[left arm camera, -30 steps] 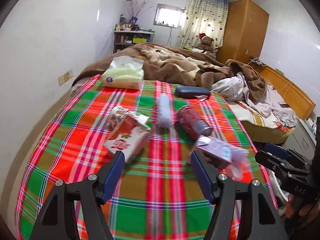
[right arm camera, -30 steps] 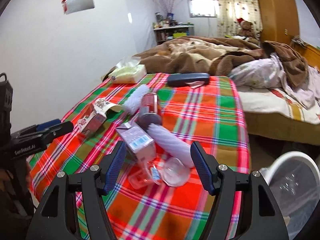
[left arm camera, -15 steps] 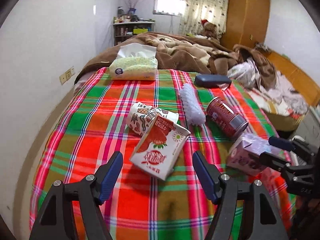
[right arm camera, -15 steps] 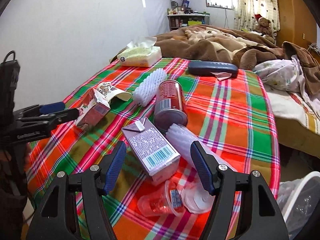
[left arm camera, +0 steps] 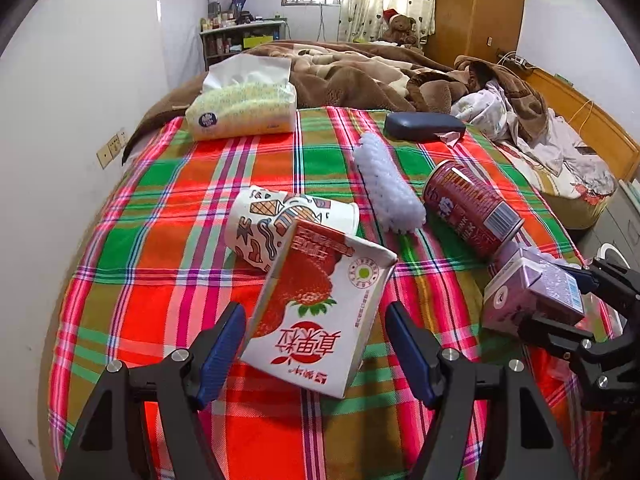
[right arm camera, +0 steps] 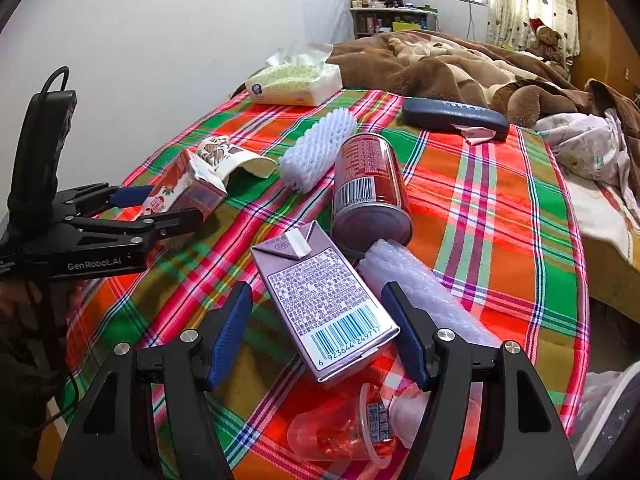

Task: Collect trash
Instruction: 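Grasp the red strawberry carton with the left tool while the right tool grasps the purple carton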

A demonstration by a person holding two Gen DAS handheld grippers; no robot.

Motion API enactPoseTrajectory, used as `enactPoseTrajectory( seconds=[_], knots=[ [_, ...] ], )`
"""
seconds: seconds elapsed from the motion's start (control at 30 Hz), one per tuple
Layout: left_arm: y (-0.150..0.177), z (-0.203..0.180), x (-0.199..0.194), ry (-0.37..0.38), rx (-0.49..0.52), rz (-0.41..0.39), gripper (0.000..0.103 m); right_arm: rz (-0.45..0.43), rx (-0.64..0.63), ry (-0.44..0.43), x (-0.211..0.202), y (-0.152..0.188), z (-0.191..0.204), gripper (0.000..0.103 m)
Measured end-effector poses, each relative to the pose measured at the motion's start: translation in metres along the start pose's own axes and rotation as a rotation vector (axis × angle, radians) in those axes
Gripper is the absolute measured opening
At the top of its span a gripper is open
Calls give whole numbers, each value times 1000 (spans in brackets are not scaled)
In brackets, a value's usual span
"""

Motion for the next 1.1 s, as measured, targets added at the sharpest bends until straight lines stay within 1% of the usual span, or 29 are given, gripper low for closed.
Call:
enactPoseTrajectory(
  seconds=[0.13, 0.2, 0.27, 0.3, 0.33, 0.37, 0.43, 0.5, 0.57, 0.8, 1.1],
  knots=[
    [-2, 1, 4, 7, -5, 3, 72, 6, 5, -5, 2, 0, 1, 68],
    [-2, 2, 4, 25, -10, 2, 72, 3, 8, -9, 1, 0, 1, 67],
    [-2, 3, 3, 38, -22, -1, 70, 4, 10, -5, 1, 0, 1, 55],
    [-1, 4, 2, 42, -27, -5, 67, 5, 10, -6, 1, 0, 1, 54],
    [-1, 4, 2, 44, -31, -5, 61, 7, 12, -7, 1, 0, 0, 53],
    [-1, 4, 2, 47, -31, -4, 60, 6, 11, -8, 1, 1, 1, 47],
    [0, 4, 0, 50, -34, -3, 59, -2, 14, -7, 0, 3, 2, 43],
    [2, 3, -2, 51, -37, -6, 59, -5, 18, -11, -1, 3, 1, 43],
    [4, 1, -6, 53, -39, -12, 59, -11, 26, -13, -3, 4, 0, 40],
    [11, -9, -25, 67, -35, -35, 59, -49, 31, -21, -15, 8, 1, 40],
    [23, -32, -57, 71, -11, -79, 59, -102, 48, -35, -37, 14, 0, 40]
  ],
)
Point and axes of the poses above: each gripper's, at about its wrist camera, not at the fingertips, and x roughly the way its jaws point, z to its left, y to its underside, the point moved 1 cm from there along x, roughly the way its jaws point, and after that the axes turned 10 degrees about z, right-handed, at the moved point
